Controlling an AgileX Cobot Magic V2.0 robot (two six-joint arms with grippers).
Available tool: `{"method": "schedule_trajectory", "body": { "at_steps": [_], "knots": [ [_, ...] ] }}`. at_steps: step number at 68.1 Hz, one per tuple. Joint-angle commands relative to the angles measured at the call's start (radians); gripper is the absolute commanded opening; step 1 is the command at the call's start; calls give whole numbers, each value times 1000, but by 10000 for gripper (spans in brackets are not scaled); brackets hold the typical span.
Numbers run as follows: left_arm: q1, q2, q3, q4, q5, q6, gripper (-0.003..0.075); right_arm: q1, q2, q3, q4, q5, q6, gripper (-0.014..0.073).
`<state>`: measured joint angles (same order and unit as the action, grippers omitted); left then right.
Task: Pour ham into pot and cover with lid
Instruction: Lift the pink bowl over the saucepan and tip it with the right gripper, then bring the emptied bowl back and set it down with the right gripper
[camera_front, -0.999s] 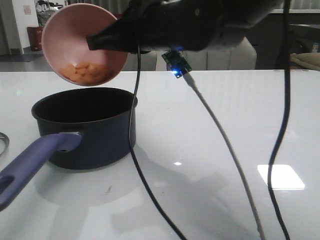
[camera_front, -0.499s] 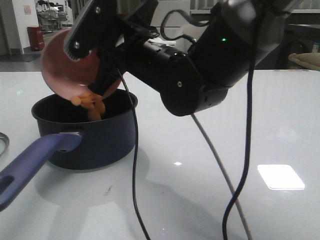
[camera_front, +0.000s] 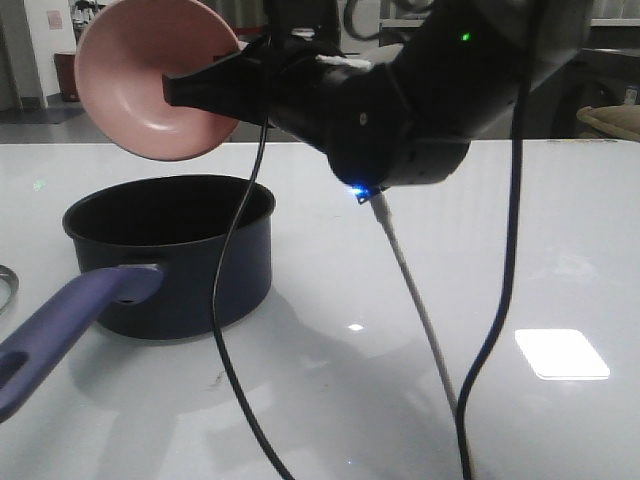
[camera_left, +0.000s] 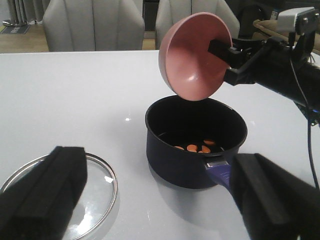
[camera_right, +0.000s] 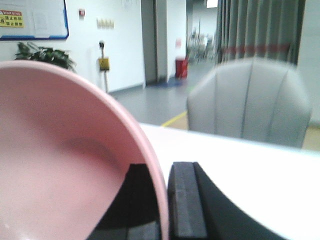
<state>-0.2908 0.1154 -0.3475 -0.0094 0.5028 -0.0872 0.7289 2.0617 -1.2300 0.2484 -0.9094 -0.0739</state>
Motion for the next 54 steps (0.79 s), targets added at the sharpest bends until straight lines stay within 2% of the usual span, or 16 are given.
{"method": "schedule_trajectory", "body": {
  "at_steps": [1,11,12,24,38,54],
  "knots": [
    [-6,9,-27,-3,-74,-1,638,-6,-144,-22,-9,138,56,129],
    [-6,9,-27,-3,-74,-1,638,-20,-254,-22,-4,421,52,129],
    [-6,9,-27,-3,-74,-1,638,-29,-278,-22,-4,495,52,129],
    [-6,9,-27,-3,-74,-1,638,-106,-412,-22,-4,828,52,129],
    [-6,9,-27,-3,-74,-1,638,-265,-497,-22,-4,1114,52,129],
    [-6,9,-27,-3,-74,-1,638,-413,-484,-21,-4,1327,52,129]
  ]
}}
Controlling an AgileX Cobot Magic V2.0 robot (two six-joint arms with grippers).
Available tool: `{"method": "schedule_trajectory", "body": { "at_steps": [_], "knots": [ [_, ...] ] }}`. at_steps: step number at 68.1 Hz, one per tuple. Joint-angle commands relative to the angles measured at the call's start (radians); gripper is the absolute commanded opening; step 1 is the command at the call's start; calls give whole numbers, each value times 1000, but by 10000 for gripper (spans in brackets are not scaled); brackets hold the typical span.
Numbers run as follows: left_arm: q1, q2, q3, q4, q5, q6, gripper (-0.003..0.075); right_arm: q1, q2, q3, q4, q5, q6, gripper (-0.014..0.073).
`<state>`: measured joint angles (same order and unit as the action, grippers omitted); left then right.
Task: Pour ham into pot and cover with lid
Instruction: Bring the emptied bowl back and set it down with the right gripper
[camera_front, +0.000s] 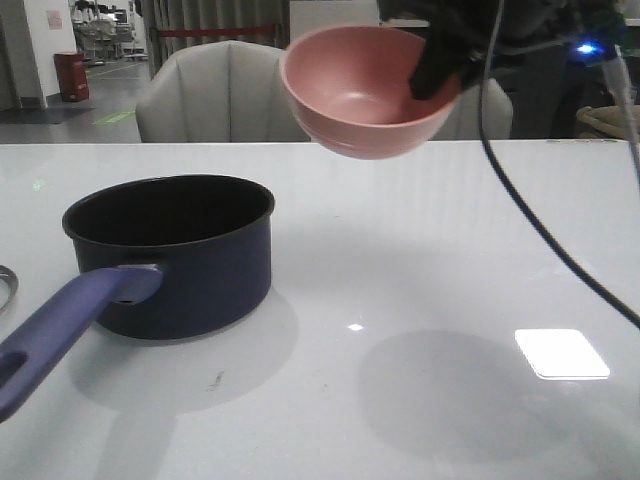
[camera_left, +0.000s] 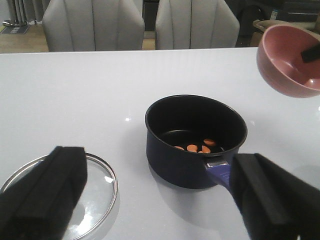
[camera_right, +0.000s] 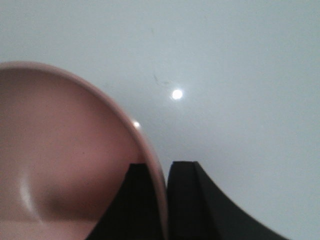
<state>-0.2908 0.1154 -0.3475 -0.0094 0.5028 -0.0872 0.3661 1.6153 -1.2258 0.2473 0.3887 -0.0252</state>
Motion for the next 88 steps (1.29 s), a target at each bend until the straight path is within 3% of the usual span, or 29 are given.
{"method": "schedule_trajectory", "body": {
  "at_steps": [1,20,42,50,58,65,79,88],
  "knots": [
    [-6,9,-27,-3,-74,-1,638,-56,-35,-25,-3,45,4,129],
    [-6,9,-27,-3,-74,-1,638,-118,61,-25,-4,161,5,129],
    [-6,9,-27,-3,-74,-1,638,-120,191,-26,-5,192,5,139],
    [-6,9,-27,-3,-74,-1,638,-120,206,-26,-26,196,5,234],
    [-6,9,-27,-3,-74,-1,638,-120,202,-29,-56,203,5,409],
    [-6,9,-27,-3,-74,-1,638,-120,180,-30,-83,216,5,496],
    [-6,9,-27,-3,-76,-1,638,-120,65,-17,-113,241,4,504],
    [-6,9,-27,9,-90,-1,638,-97,-74,61,-114,174,-9,504]
  ]
}}
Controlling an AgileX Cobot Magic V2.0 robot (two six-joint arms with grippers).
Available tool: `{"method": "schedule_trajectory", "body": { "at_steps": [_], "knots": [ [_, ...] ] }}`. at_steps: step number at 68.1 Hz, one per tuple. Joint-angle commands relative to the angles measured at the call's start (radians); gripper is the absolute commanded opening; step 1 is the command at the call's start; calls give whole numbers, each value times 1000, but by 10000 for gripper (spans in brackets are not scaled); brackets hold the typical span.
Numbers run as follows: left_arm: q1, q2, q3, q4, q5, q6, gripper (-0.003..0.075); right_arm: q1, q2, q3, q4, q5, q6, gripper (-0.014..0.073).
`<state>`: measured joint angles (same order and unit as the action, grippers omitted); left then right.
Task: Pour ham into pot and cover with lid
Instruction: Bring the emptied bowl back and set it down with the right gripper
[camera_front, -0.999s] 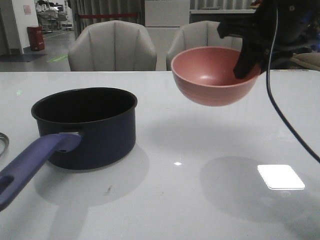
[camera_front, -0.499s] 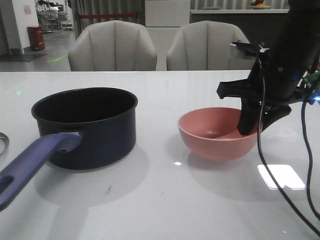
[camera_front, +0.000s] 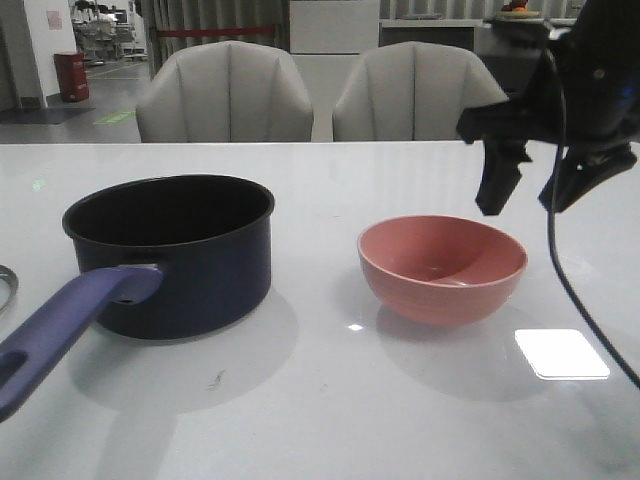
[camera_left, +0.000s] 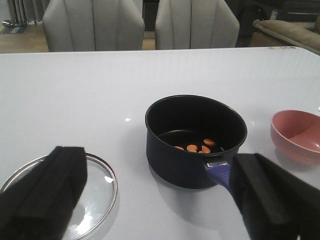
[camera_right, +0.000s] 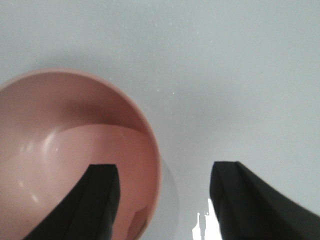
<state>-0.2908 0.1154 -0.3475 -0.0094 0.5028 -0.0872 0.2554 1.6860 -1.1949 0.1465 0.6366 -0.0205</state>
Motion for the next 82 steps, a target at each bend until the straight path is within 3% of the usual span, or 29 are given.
{"method": "schedule_trajectory", "body": {
  "at_steps": [1,14,26,58,70,75,82],
  "knots": [
    [-6,9,-27,9,-93,-1,638,18,-154,37,-13,-81,-14,504],
    [-6,9,-27,9,-105,-1,638,108,-428,282,-13,-331,-46,504],
    [-6,9,-27,9,-105,-1,638,148,-637,453,-13,-456,-45,504],
    [-6,9,-27,9,-106,-1,638,148,-1285,854,-13,-572,-35,504],
    [-6,9,-27,9,-106,-1,638,148,-1400,964,-13,-575,-35,495],
    [-6,9,-27,9,-106,-1,638,148,-1401,979,-13,-579,-35,384],
    [-6,9,-27,-11,-97,-1,638,148,-1401,979,-13,-581,-35,113]
  ]
}}
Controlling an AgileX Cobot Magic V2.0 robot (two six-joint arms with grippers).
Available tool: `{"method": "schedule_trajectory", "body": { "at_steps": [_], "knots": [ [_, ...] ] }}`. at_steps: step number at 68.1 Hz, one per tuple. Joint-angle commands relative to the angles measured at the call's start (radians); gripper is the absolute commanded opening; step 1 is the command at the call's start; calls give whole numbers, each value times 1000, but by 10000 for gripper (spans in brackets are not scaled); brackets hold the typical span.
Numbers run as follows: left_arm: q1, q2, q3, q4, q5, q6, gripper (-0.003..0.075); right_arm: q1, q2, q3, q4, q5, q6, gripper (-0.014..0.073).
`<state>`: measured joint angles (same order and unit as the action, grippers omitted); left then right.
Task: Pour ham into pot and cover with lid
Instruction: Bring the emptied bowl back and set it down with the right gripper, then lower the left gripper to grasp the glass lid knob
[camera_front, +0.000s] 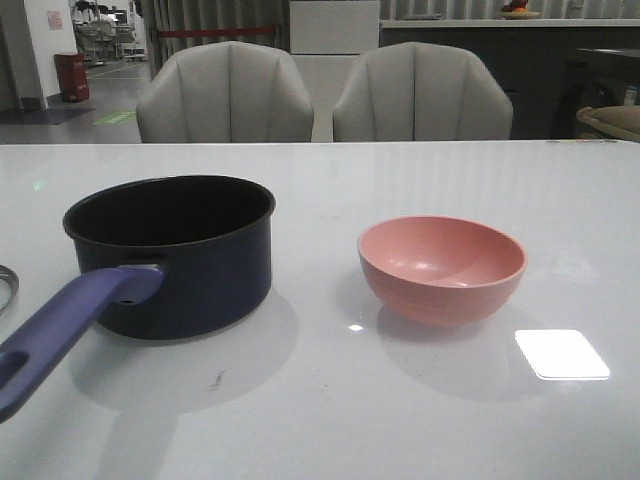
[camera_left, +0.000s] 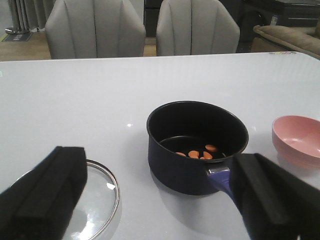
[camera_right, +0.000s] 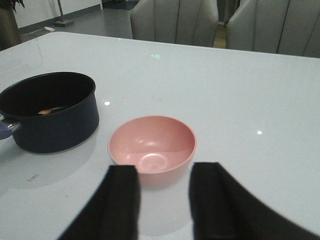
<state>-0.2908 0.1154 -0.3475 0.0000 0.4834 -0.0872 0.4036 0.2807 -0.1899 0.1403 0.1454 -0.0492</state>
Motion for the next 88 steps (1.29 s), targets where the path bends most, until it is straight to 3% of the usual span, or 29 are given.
{"method": "schedule_trajectory", "body": {
  "at_steps": [1,6,16,26,43,58,66,82,88],
  "knots": [
    [-6,9,-27,-23,-78,-1,638,0,4,-26,-7,-90,-6,122],
    [-6,11,-27,-25,-73,-1,638,0,4,-26,-7,-90,-6,181],
    [-6,90,-89,-6,18,-1,643,0,4,-26,-7,-89,-6,186],
    [-5,274,-211,37,89,-37,661,0,4,-26,-7,-89,-6,186],
    [-2,613,-365,206,82,-191,659,0,4,-26,-7,-89,-6,186],
    [6,864,-454,214,133,-232,659,0,4,-26,-7,-89,-6,186],
    [69,964,-512,190,174,-232,659,0,4,-26,-7,-89,-6,186],
    [337,1123,-616,72,225,-228,659,0,4,-26,-7,-89,-6,186],
    [398,1197,-669,0,306,-157,659,0,4,-26,-7,-89,-6,186]
  ]
}}
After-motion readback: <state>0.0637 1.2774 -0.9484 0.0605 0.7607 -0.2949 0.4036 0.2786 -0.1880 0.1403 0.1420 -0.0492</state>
